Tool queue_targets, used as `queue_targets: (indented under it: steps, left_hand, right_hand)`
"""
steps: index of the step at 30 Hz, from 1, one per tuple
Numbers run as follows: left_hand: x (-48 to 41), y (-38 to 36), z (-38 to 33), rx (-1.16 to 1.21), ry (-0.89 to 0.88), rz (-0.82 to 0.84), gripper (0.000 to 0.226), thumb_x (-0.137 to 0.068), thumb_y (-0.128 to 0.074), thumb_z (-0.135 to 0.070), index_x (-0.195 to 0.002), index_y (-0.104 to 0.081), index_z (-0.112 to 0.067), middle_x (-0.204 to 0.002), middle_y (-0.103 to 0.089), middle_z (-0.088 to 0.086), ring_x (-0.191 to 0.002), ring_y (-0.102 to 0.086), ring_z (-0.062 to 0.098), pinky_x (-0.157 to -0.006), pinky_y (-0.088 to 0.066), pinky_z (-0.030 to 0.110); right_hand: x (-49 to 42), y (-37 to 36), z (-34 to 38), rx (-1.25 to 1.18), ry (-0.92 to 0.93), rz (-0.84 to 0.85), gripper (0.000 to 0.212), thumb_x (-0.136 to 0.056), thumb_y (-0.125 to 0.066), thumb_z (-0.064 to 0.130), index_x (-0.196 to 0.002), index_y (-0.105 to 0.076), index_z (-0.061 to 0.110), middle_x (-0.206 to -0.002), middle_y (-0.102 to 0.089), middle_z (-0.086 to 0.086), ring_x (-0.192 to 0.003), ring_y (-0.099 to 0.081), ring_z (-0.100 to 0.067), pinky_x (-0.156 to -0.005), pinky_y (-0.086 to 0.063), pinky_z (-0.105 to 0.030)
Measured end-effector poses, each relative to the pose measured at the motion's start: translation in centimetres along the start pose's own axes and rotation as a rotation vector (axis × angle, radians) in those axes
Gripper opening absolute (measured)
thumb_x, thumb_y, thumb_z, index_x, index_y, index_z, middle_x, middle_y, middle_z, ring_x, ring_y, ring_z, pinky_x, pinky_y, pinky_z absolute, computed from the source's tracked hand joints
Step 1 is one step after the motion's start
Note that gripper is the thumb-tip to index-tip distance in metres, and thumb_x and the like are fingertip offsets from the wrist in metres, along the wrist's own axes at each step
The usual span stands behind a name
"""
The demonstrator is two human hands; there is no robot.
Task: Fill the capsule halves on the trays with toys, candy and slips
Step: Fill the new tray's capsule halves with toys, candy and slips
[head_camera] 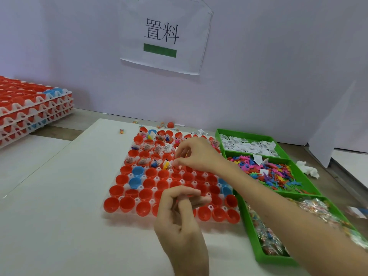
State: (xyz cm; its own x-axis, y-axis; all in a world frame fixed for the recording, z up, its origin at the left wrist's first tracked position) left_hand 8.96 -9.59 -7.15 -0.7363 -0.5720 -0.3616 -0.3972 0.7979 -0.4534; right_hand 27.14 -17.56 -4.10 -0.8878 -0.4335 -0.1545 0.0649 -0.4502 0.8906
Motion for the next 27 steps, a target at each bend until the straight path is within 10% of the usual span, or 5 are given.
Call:
queue_targets:
  steps: [6,11,18,27]
  left_hand:
    - [3.9,-5.9,-1.8,-0.26,-0.408,0.632,0.019,-0.089,-0.059,-0.013,-0.093,-0.074,-0.024,-0.092,-0.072,-0.014,-0.087,-0.068,0.003,-0.073,-0.056,0.023]
    - [10.8,-9.9,1.8,-0.773,-0.705,1.285,0.034,-0.095,-0.037,-0.054,-0.094,-0.071,-0.05,-0.12,-0.066,-0.029,-0.108,-0.061,-0.007,-0.089,-0.05,0.015]
    - [11.1,-10.3,3.8,-0.886,-0.482,1.441,0.042,-0.094,-0.03,-0.062,-0.092,-0.072,-0.056,-0.095,-0.066,-0.039,-0.099,-0.059,-0.013,-0.087,-0.035,0.018]
    - [10.9,-10.1,4.1,-0.98,-0.506,1.354,0.047,-0.098,-0.029,-0.064,-0.078,-0.071,-0.052,-0.105,-0.065,-0.039,-0.104,-0.053,-0.013,-0.08,-0.041,0.013]
  right_hand:
    - [0.3,4.6,-3.9,-0.137,-0.116,-0.311,0.019,-0.092,-0.068,0.032,-0.077,-0.074,0.024,-0.069,-0.065,0.019,-0.064,-0.059,0.007,-0.059,-0.038,-0.006]
    - [1.2,8.1,-12.6,-0.067,-0.398,-0.461,0.019,-0.092,-0.064,0.015,-0.077,-0.076,0.016,-0.076,-0.072,0.001,-0.07,-0.063,-0.009,-0.072,-0.05,-0.028]
    - [3.9,7.3,-21.2,0.08,-0.798,-0.329,0.021,-0.089,-0.069,0.017,-0.106,-0.075,0.006,-0.108,-0.075,-0.008,-0.097,-0.069,-0.023,-0.086,-0.056,-0.038]
    - [4.1,7.8,-20.9,0.03,-0.765,-0.407,0.007,-0.087,-0.072,0.011,-0.093,-0.075,0.014,-0.103,-0.073,-0.002,-0.097,-0.068,-0.02,-0.078,-0.056,-0.035]
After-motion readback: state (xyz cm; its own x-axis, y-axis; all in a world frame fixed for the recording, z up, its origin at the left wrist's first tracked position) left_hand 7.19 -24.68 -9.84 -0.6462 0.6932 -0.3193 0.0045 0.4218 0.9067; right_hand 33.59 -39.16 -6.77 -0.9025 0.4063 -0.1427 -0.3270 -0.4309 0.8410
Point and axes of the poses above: each hand's wrist, its own x-axis away from the middle knuckle, its own y-axis out of the back of the hand, z = x × y, the point moved 8 cm from there along -x, towards the middle knuckle
